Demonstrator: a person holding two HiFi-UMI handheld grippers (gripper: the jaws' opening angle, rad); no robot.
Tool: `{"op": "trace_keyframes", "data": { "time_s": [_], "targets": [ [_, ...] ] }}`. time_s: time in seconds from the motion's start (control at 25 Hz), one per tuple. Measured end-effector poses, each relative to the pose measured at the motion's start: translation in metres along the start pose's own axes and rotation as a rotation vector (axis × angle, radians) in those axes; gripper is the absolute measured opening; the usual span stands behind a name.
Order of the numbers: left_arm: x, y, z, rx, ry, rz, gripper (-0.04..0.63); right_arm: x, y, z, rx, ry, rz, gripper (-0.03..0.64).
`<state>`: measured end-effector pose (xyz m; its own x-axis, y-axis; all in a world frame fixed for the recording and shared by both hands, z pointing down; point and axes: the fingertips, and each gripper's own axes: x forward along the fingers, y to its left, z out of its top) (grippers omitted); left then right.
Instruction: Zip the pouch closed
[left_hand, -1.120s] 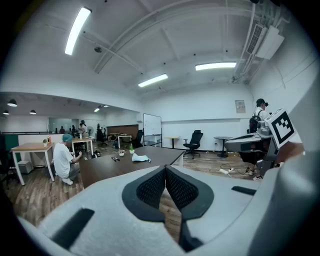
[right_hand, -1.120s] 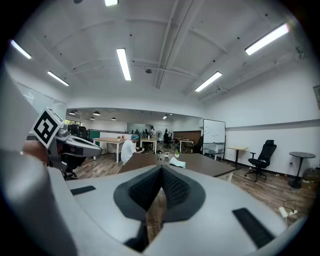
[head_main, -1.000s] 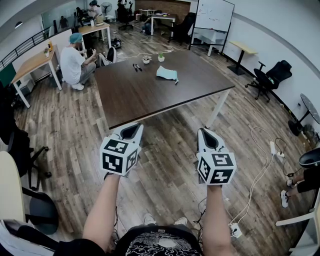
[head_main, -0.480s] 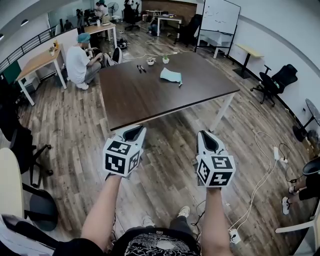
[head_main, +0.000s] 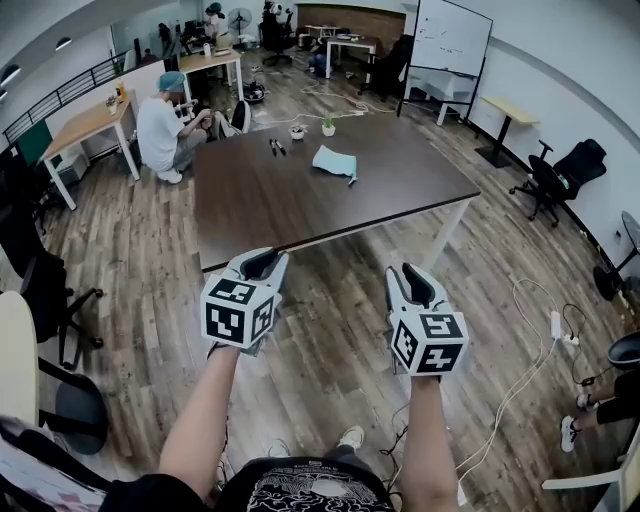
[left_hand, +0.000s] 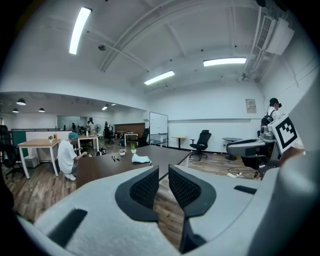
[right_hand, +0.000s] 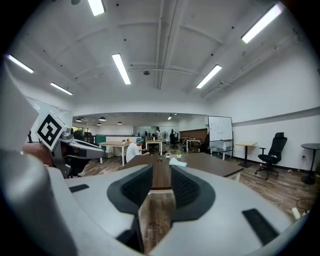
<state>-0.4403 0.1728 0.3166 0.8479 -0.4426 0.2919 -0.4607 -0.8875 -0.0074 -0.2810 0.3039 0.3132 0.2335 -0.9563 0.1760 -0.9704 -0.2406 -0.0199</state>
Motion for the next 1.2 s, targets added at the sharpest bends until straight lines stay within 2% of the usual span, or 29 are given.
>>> {"op": "trace_keyframes", "data": {
  "time_s": [0.12, 0.68, 0.96, 1.2],
  "targets": [
    [0.018, -0.011, 0.003, 0.004, 0.013, 0.005, 0.088, 0.007, -0.023, 0.0, 0.006, 0.009, 0.012, 0.123],
    [0.081, -0.037, 0.016, -0.019, 0.025, 0.094, 0.227, 0.029, -0.106, -0.003, 0.018, 0.026, 0.072, 0.261],
    [0.097, -0.053, 0.024, -0.067, 0.0, 0.135, 0.265, 0.029, -0.137, -0.003, 0.027, 0.026, 0.097, 0.31],
    [0.103, -0.052, 0.027, -0.042, -0.007, 0.179, 0.268, 0.03, -0.155, -0.005, 0.035, 0.014, 0.094, 0.316]
  ]
}}
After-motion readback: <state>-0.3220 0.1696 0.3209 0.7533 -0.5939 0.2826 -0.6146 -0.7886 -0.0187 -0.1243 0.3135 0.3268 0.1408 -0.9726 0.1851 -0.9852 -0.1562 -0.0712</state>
